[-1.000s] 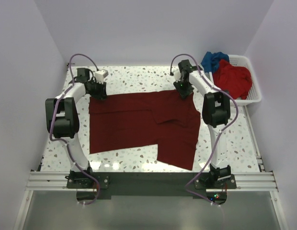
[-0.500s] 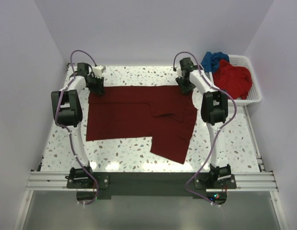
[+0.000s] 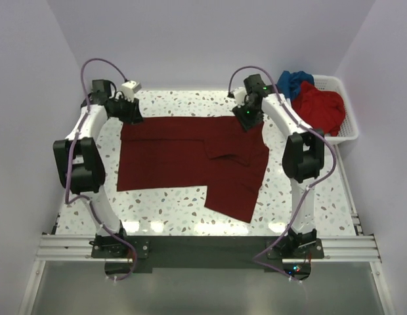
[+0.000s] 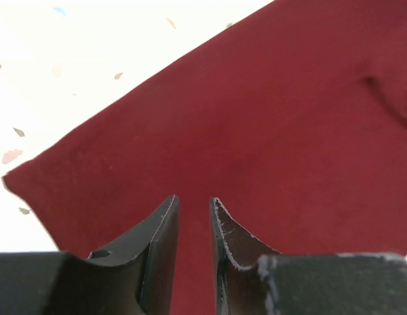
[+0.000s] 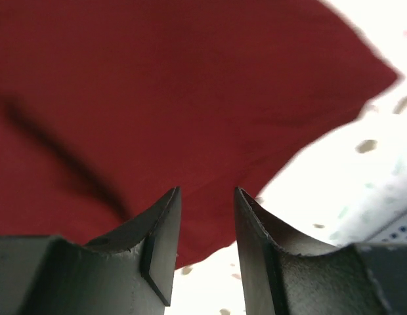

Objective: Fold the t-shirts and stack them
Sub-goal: Fold the tshirt

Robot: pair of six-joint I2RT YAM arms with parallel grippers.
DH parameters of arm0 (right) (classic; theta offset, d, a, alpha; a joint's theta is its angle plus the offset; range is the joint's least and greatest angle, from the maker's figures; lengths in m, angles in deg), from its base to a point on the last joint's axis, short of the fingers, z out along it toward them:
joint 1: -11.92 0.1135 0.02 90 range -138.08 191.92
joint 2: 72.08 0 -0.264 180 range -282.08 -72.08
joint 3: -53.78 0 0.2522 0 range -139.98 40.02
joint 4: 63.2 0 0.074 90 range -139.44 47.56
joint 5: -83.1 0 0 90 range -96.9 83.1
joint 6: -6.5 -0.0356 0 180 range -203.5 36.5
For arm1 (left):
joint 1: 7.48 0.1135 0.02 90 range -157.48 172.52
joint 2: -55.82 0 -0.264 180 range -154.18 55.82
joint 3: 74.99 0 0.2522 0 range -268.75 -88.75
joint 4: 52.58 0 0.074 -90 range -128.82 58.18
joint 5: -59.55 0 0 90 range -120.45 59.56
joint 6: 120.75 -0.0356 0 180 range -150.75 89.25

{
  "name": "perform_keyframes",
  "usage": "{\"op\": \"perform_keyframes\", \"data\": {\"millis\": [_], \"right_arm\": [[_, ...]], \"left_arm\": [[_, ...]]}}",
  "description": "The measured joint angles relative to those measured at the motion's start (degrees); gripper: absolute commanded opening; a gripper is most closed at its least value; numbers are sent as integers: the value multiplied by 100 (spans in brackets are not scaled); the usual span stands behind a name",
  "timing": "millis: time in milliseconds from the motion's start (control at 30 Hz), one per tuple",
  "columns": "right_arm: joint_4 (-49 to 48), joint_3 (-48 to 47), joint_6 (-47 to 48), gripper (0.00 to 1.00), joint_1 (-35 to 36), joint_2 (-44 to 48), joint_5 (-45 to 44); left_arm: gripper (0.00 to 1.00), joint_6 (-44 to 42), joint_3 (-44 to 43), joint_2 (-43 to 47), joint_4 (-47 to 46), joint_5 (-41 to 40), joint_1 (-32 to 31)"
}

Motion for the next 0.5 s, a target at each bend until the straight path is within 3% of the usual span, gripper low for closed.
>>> {"op": "perform_keyframes", "data": {"millis": [233, 500], "right_arm": [[-17, 1255, 131, 42, 1298, 612, 164], [-28, 1191, 68, 46, 2146, 525, 4]], "left_arm": [[30, -11, 883, 1460, -105, 319, 0], [31, 61, 1991, 1799, -186, 317, 0]]}}
